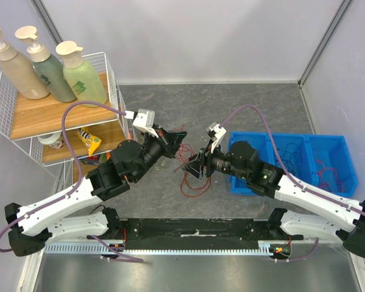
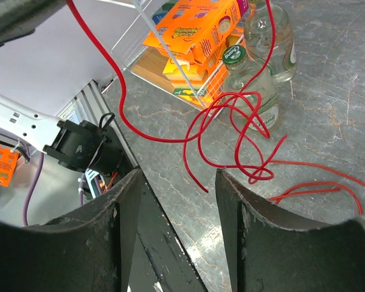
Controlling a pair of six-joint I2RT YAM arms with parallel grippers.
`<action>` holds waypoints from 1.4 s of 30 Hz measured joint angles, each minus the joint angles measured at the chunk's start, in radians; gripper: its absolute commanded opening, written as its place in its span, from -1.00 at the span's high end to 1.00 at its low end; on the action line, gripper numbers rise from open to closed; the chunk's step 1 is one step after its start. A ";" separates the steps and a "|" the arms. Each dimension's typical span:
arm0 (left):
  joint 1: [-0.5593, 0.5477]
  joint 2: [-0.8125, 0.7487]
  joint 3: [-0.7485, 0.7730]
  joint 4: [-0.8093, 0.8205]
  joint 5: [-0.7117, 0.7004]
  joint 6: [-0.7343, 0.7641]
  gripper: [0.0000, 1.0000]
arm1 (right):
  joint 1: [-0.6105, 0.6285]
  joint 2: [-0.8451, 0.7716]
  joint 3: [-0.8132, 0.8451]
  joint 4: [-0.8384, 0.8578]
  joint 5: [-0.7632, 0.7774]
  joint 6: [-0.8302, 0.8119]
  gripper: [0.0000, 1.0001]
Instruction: Untangle the cables
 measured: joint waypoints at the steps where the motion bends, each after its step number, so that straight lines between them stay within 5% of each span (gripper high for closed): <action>1: 0.000 0.000 0.000 0.000 0.000 0.000 0.97 | 0.000 0.004 0.000 0.001 -0.002 -0.002 -0.15; 16: 0.000 0.000 0.000 0.000 0.002 0.000 0.96 | 0.002 0.066 0.000 0.031 -0.038 -0.016 0.26; 25: 0.000 0.000 0.000 0.002 0.001 0.001 0.96 | 0.002 0.073 0.000 0.046 -0.047 -0.019 1.00; 42: 0.000 -0.054 0.212 0.153 -0.109 0.303 0.96 | 0.002 -0.139 -0.307 -0.146 0.229 0.020 1.00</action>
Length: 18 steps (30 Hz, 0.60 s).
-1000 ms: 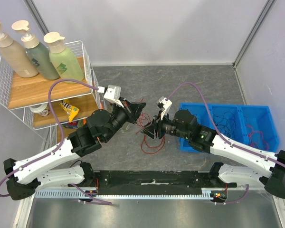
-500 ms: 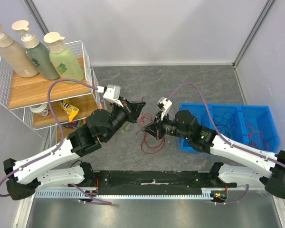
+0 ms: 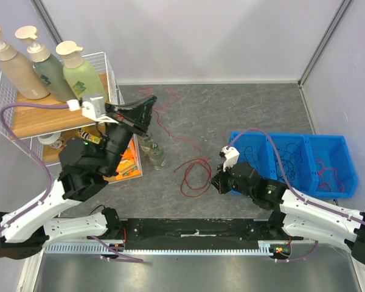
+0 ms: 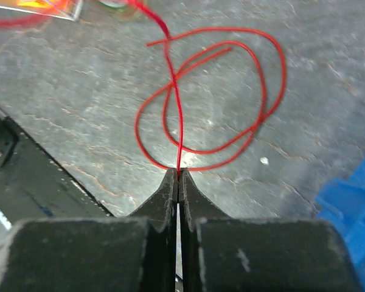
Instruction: Untangle the cables
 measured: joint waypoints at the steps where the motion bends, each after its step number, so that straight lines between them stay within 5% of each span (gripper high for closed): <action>1: 0.000 -0.005 0.013 0.015 -0.006 0.021 0.96 | 0.000 -0.011 -0.016 -0.019 0.025 0.018 1.00; 18: 0.000 -0.020 0.165 0.161 -0.019 0.235 0.96 | -0.007 -0.080 -0.066 -0.055 0.224 0.166 1.00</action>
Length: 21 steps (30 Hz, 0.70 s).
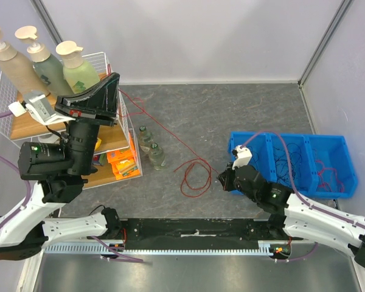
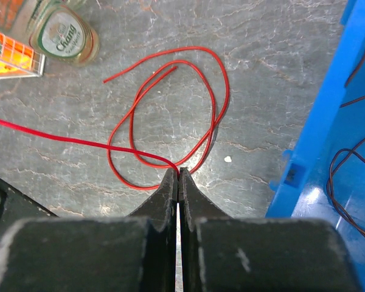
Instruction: Untangle the cables
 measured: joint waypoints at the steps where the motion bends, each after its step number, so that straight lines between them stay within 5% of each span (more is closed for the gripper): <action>1: 0.000 0.005 0.006 0.006 0.004 0.006 0.96 | -0.001 -0.015 -0.003 0.000 0.005 0.003 1.00; 13: 0.000 0.023 0.011 0.023 0.014 0.024 0.97 | -0.003 -0.092 -0.034 -0.002 0.021 0.008 1.00; 19: 0.000 0.034 -0.008 -0.017 0.028 -0.049 0.96 | -0.005 -0.105 -0.018 0.016 -0.093 -0.087 1.00; 20: 0.000 0.041 -0.011 -0.039 0.041 -0.072 0.96 | -0.005 -0.103 0.001 0.016 -0.133 -0.116 0.91; 21: 0.000 0.051 -0.012 -0.062 0.053 -0.093 0.97 | -0.005 -0.100 0.021 0.019 -0.164 -0.140 0.60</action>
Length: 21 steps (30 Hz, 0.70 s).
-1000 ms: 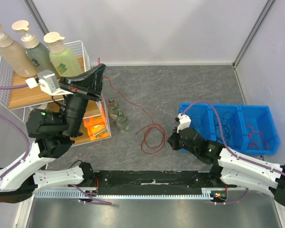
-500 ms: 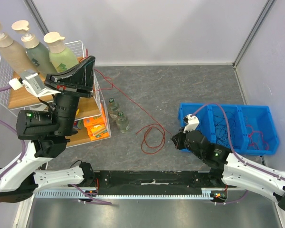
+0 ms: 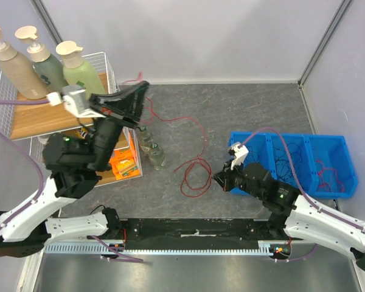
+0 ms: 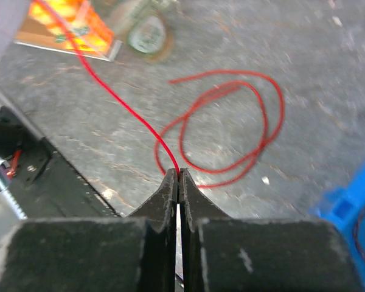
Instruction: Untangle the cables
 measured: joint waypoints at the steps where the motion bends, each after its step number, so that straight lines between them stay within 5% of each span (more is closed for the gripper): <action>1: 0.000 0.011 -0.002 -0.023 0.019 -0.020 0.97 | 0.000 0.006 0.027 0.003 -0.031 -0.027 0.27; 4: 0.000 0.038 -0.011 -0.097 0.070 -0.074 0.97 | 0.000 0.046 0.126 0.000 -0.110 -0.108 -0.32; 9: 0.000 0.059 -0.060 -0.235 0.121 -0.162 0.96 | 0.000 0.101 0.300 -0.051 -0.158 -0.238 -0.81; 14: 0.000 0.033 -0.114 -0.304 0.134 -0.233 0.96 | 0.000 0.085 0.386 -0.069 -0.171 -0.319 -0.92; 21: 0.000 -0.027 -0.178 -0.328 0.161 -0.340 0.96 | 0.000 0.170 0.427 0.078 -0.206 -0.274 -0.81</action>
